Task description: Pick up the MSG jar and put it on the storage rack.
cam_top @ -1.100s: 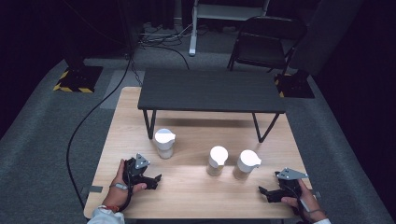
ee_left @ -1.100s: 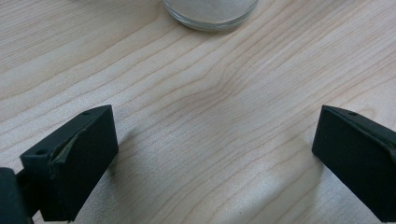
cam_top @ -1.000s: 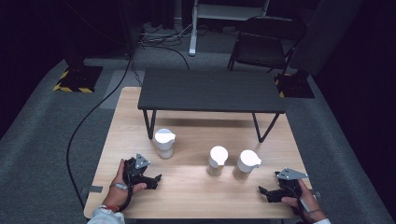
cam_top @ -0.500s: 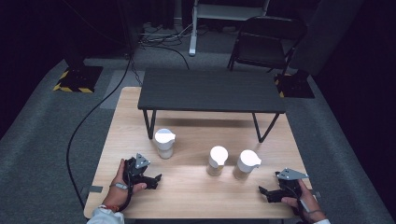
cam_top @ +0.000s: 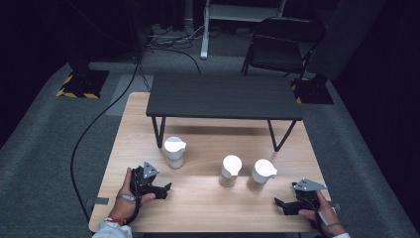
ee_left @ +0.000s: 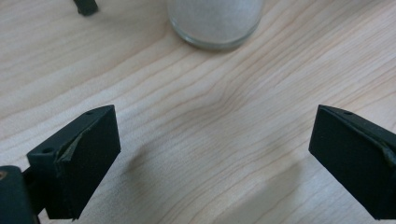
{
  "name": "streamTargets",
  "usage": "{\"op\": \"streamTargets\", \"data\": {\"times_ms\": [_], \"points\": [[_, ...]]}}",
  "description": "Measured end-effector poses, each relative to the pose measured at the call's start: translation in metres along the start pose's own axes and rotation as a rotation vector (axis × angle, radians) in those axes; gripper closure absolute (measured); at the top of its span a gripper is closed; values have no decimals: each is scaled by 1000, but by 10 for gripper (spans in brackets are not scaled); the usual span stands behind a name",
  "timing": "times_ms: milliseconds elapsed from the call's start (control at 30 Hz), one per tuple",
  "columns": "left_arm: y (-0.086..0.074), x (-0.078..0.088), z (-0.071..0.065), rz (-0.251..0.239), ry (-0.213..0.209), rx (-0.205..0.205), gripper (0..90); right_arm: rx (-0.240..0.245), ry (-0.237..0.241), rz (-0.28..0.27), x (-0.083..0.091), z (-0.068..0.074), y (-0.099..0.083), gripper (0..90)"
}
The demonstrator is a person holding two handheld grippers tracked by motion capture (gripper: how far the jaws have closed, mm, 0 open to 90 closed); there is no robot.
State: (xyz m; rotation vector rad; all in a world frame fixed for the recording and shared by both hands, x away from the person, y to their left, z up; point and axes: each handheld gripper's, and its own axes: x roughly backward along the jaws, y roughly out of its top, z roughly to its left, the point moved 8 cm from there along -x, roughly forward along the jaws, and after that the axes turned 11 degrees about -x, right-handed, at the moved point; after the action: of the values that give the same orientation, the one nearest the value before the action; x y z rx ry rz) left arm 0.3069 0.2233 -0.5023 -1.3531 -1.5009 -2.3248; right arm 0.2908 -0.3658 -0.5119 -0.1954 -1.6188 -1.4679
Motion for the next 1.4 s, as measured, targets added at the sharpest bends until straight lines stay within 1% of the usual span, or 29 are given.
{"op": "streamTargets", "data": {"times_ms": [133,200,267,333,400,567,733,967,1033,1067,1267,1400], "points": [[2,4,-3,-33,28,-4,17,0,0,0,0,0,0,0],[2,6,-4,-42,28,2,17,0,0,0,0,0,0,0],[3,8,-5,-52,30,-6,16,0,0,0,0,0,0,0],[4,9,-6,-59,32,-4,17,0,0,0,0,0,0,0],[5,11,-6,-69,24,-1,17,0,0,0,0,0,0,0],[7,15,-7,-81,31,-11,16,0,-1,0,0,0,0,0],[9,19,-6,-102,34,-3,15,-1,-1,0,0,0,0,0],[11,20,-7,-107,36,-7,15,-1,-1,0,0,0,0,0],[12,20,-7,-102,37,-15,14,-1,-1,0,0,0,0,0],[13,19,-7,-102,37,-10,15,-1,-1,0,0,0,0,0],[19,15,-7,-92,35,-27,14,-1,-2,0,0,0,0,0],[24,13,-6,-95,39,-34,14,-3,-3,0,0,1,0,0]]}}
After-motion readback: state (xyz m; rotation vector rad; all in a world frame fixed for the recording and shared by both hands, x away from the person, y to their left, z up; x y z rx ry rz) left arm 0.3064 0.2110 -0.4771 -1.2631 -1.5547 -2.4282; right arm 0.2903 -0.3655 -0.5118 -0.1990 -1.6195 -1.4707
